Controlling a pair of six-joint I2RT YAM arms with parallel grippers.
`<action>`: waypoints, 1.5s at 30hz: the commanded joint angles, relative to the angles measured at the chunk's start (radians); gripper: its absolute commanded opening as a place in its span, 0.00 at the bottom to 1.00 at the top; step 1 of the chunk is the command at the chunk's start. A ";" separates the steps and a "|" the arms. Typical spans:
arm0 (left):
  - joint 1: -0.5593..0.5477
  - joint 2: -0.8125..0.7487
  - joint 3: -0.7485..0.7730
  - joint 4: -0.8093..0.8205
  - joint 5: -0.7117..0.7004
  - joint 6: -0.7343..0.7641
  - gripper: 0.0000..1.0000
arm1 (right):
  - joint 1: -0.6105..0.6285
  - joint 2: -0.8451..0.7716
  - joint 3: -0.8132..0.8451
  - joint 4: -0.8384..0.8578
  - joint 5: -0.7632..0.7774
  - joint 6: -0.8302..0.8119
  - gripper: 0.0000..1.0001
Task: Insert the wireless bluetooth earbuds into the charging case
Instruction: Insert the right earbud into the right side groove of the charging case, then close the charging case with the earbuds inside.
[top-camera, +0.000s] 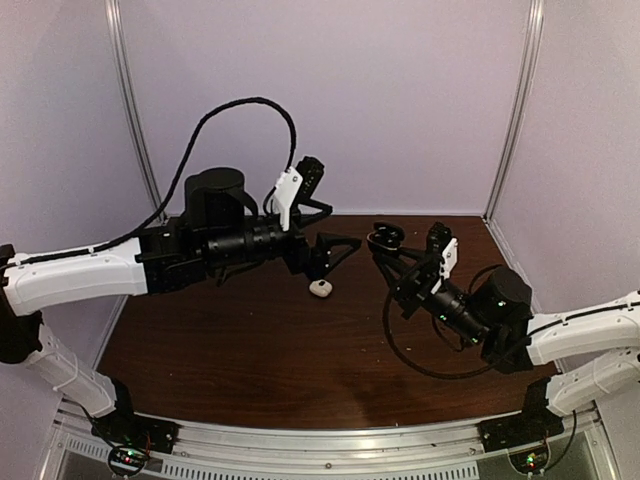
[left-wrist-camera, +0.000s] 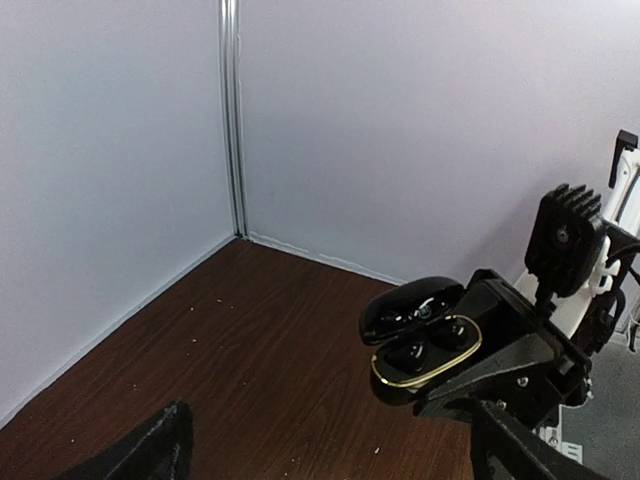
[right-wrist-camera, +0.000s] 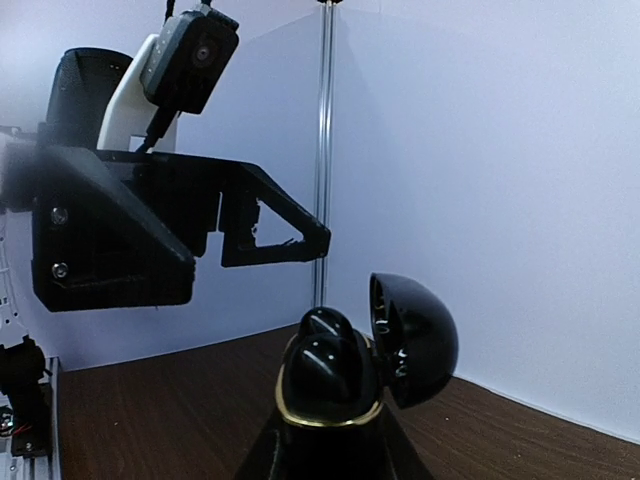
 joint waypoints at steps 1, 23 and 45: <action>0.016 -0.041 -0.026 -0.023 0.115 0.066 0.98 | -0.037 -0.080 -0.028 -0.094 -0.240 0.058 0.00; 0.016 -0.006 -0.102 0.172 0.420 0.051 0.96 | -0.146 -0.109 0.033 -0.299 -0.814 0.195 0.00; -0.028 0.071 -0.061 0.081 0.512 0.121 0.61 | -0.176 -0.088 0.034 -0.252 -0.804 0.253 0.00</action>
